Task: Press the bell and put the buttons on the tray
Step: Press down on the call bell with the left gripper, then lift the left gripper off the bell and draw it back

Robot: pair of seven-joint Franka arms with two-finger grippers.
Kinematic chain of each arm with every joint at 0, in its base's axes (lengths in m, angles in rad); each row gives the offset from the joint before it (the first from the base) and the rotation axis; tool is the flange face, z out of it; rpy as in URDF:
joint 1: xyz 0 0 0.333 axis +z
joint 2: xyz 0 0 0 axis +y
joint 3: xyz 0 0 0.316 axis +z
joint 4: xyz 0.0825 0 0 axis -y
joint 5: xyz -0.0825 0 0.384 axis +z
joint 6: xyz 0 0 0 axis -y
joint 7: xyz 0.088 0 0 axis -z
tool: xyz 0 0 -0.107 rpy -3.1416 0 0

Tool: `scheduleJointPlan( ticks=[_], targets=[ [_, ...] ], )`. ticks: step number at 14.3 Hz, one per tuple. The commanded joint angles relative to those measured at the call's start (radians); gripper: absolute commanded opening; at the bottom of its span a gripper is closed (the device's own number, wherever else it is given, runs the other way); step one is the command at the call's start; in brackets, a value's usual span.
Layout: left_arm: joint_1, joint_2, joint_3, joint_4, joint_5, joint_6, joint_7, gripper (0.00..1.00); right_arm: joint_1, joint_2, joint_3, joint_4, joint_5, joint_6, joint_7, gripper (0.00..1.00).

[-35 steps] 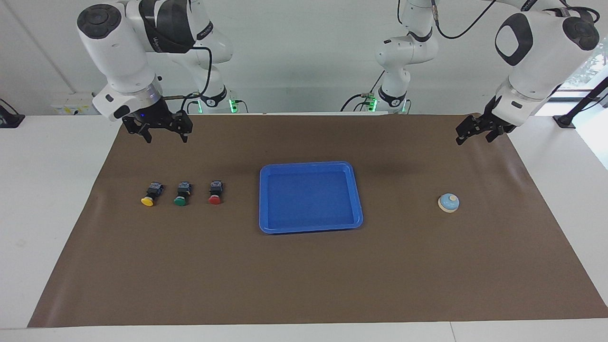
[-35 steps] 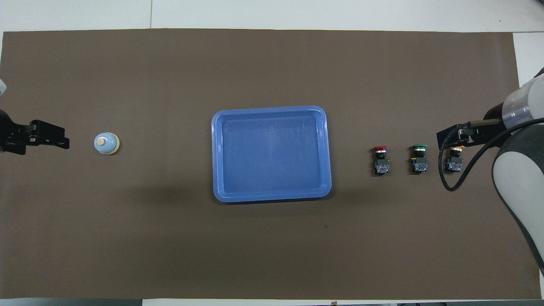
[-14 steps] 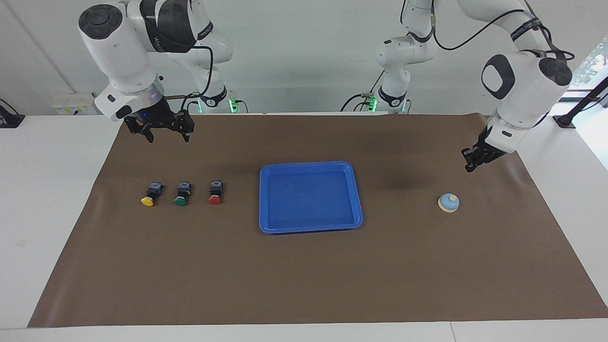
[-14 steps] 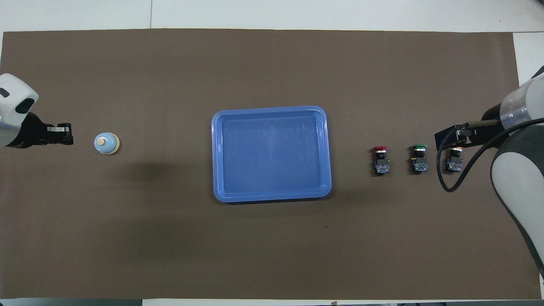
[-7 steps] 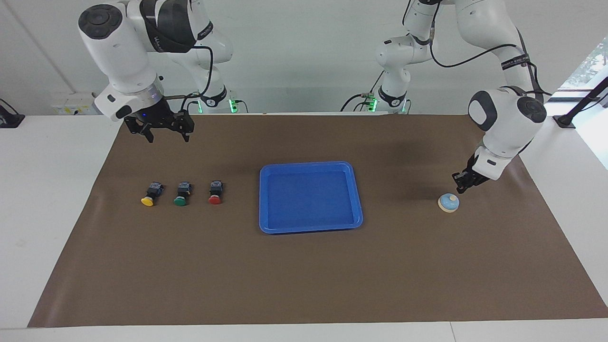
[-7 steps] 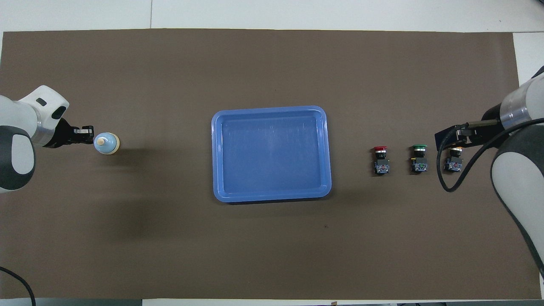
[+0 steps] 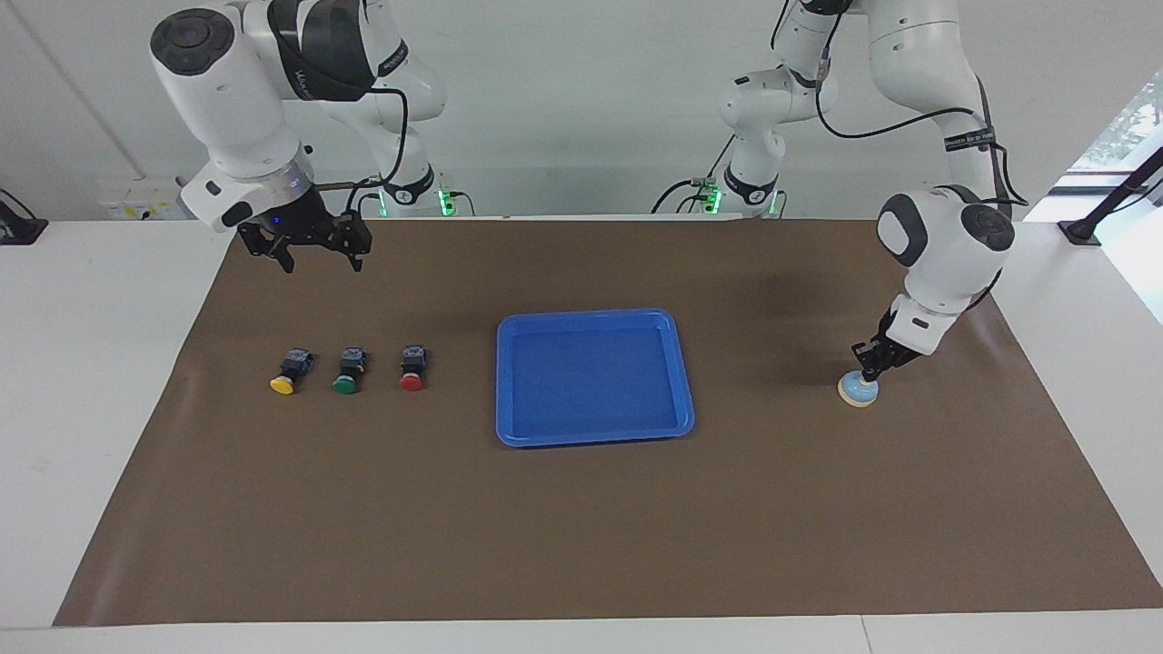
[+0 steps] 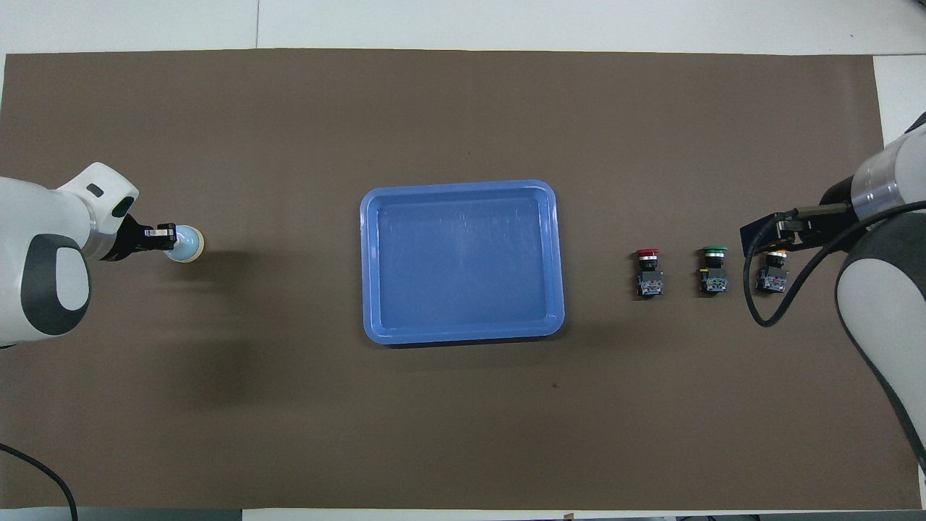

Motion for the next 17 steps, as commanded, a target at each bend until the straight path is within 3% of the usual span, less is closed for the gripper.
scheduleJointPlan(
  ticks=[1,7,8,9,10,11,17],
  targets=[
    [0.005,0.042,0.000,0.023,0.014,-0.029,0.010,0.00,-0.014,-0.007,0.005,0.000,0.009,-0.016,-0.017,1.00],
    [0.004,0.016,-0.002,0.323,0.014,-0.458,0.009,0.02,-0.014,-0.007,0.005,0.000,0.009,-0.016,-0.017,1.00],
    [0.004,-0.004,-0.002,0.341,0.014,-0.495,0.006,0.35,-0.014,-0.007,0.005,0.000,0.009,-0.016,-0.017,1.00],
    [0.004,-0.021,-0.003,0.352,0.014,-0.526,0.004,0.54,-0.014,-0.007,0.005,0.000,0.009,-0.016,-0.017,1.00],
    [-0.001,-0.051,-0.003,0.352,0.014,-0.555,0.000,0.91,-0.014,-0.007,0.005,0.000,0.009,-0.016,-0.017,1.00],
    [-0.004,-0.085,-0.003,0.349,0.012,-0.569,-0.005,1.00,-0.014,-0.007,0.005,0.000,0.009,-0.016,-0.017,1.00],
    [-0.007,-0.200,-0.014,0.354,0.003,-0.758,-0.005,1.00,-0.014,-0.007,0.005,0.000,0.009,-0.016,-0.017,1.00]
  ],
)
